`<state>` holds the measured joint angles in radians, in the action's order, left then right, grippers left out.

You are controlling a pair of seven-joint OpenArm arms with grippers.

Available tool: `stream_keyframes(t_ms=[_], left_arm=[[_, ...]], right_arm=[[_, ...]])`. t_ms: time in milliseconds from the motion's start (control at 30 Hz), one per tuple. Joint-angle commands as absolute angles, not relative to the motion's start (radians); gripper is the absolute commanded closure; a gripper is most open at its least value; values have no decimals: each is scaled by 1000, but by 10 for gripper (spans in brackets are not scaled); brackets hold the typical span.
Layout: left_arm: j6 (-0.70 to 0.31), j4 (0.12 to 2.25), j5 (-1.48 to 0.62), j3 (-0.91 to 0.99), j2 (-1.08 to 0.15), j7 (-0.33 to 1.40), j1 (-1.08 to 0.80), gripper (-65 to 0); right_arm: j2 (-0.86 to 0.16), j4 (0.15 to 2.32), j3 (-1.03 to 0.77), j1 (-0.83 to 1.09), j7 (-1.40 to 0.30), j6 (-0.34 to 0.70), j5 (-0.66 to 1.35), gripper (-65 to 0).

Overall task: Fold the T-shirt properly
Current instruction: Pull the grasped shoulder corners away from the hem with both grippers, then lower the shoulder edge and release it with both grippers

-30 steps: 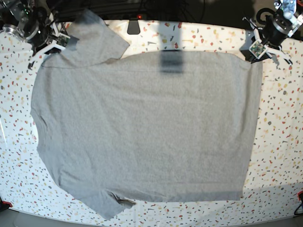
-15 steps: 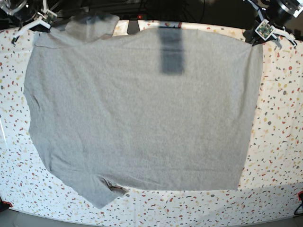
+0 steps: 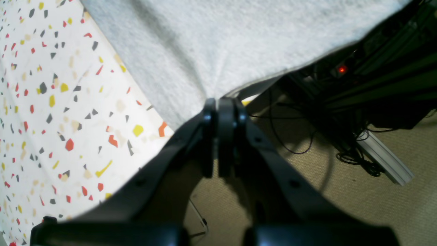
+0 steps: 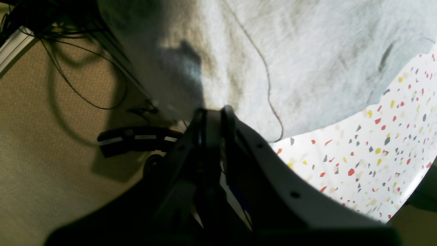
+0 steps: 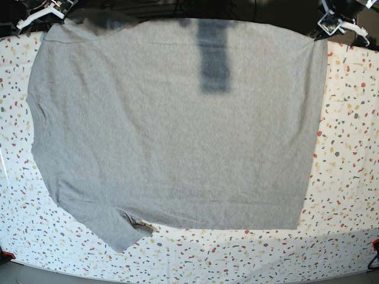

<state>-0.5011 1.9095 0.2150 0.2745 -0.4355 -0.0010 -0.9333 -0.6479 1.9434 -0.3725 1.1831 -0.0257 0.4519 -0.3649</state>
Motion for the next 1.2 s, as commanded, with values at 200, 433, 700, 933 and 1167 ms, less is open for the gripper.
stream_keyframes(t_ms=[200, 433, 700, 933, 1167], left_arm=[[-319, 1926, 112, 284, -447, -88, -870, 0], [-321, 1911, 104, 284, -447, 1, -738, 0], [-401, 1765, 103, 280, -447, 7, -574, 0], [-424, 1669, 103, 280, -446, 7, -478, 0], [-465, 1626, 104, 279, -446, 8, -413, 0]], right_arm=[[-663, 1958, -381, 1095, -1, 351, -297, 0], [-714, 1953, -379, 936, -36, 379, -147, 0], [-715, 1872, -356, 743, -38, 440, -48, 0], [-715, 1763, -217, 586, -38, 439, -48, 0], [-714, 1667, -109, 425, -51, 439, -48, 0]])
